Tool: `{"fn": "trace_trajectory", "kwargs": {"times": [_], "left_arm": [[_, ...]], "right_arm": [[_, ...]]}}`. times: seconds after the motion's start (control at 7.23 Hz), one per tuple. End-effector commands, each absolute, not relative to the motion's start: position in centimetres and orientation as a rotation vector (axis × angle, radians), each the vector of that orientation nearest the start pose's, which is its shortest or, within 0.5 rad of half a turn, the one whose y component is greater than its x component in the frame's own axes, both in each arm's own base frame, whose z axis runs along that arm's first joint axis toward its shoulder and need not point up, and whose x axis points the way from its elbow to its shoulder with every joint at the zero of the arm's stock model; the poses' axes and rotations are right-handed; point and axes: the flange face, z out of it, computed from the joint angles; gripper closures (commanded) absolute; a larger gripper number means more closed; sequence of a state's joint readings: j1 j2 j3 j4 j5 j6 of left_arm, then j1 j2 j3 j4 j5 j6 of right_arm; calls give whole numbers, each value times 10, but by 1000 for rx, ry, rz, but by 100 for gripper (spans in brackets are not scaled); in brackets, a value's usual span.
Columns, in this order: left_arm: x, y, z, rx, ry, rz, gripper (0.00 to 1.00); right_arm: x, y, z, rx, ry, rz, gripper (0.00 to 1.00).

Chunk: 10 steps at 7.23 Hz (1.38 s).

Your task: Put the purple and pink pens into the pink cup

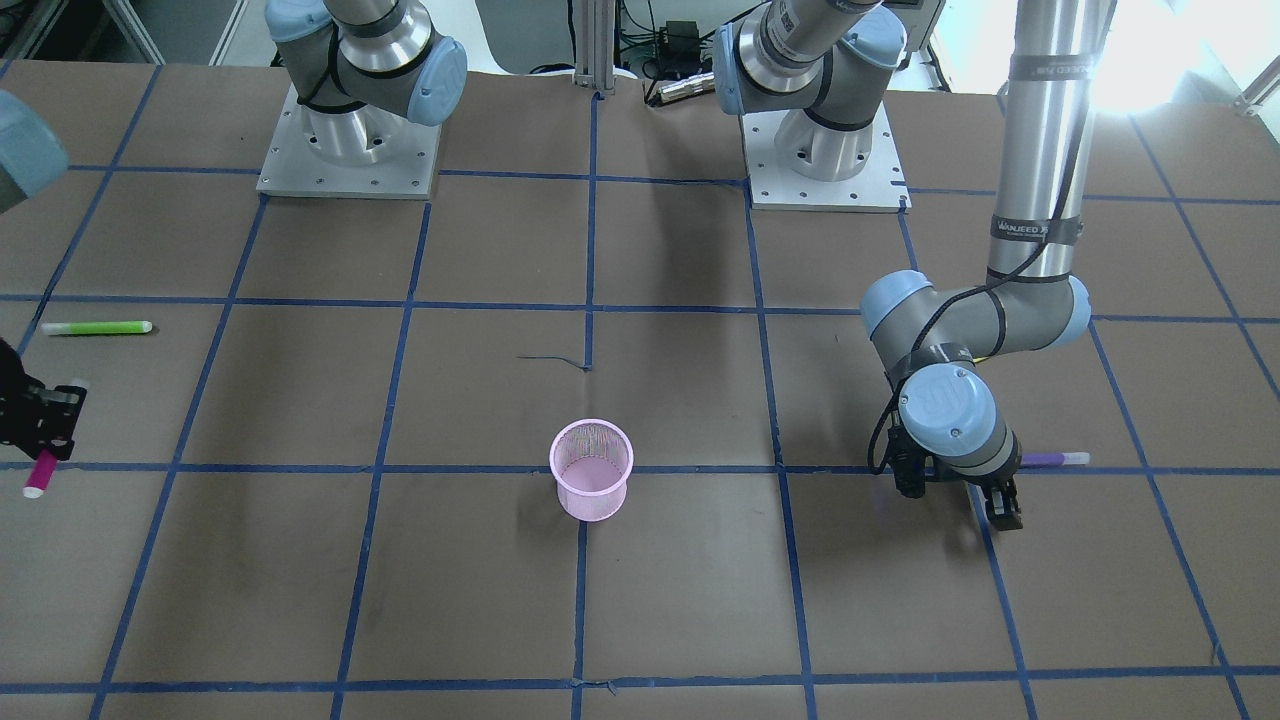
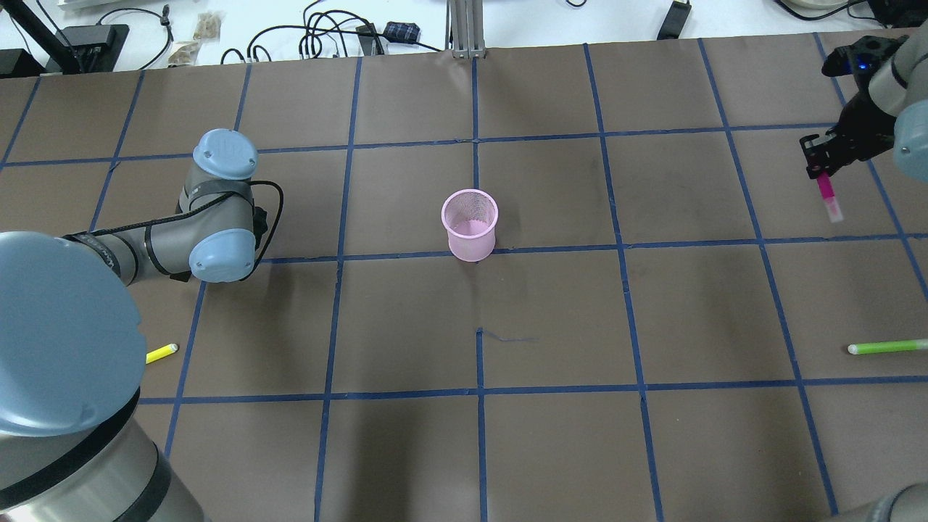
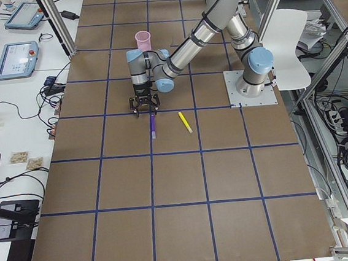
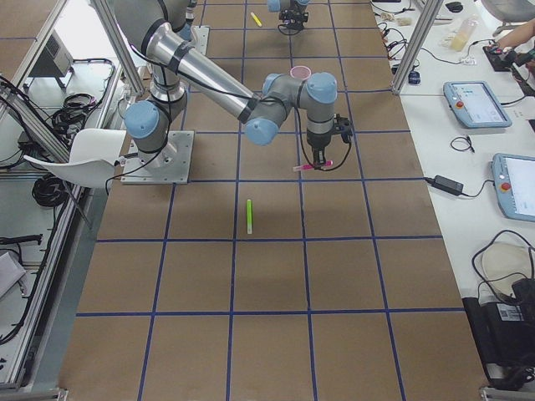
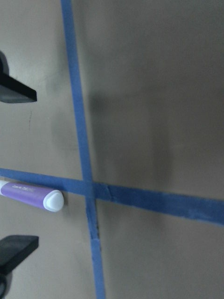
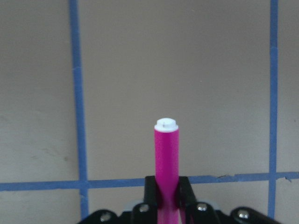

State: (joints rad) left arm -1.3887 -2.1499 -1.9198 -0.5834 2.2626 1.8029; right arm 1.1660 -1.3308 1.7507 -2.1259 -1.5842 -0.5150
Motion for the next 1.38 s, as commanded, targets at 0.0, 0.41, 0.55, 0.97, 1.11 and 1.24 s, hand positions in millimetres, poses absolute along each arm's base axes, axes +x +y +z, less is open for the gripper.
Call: {"fn": "trace_trajectory", "kwargs": {"times": [0.0, 0.41, 0.55, 0.97, 1.11, 1.24], "left_arm": [[36, -562, 127, -2464, -2433, -1021, 0], [35, -546, 122, -2479, -2501, -986, 2], [35, -547, 122, -2479, -2505, -987, 11], [35, -547, 126, -2482, -2510, -983, 97], [35, -547, 126, -2480, -2516, -978, 100], [34, -547, 127, -2482, -2517, -977, 100]], "right_arm": [[-23, -576, 355, -327, 3169, -235, 100], [96, -564, 358, -205, 3045, -236, 100], [168, -556, 361, -229, 3021, -313, 100], [298, -521, 374, -213, 3029, -735, 100], [325, -514, 361, -233, 2981, -885, 100], [343, -500, 337, -183, 2910, -976, 100]]}}
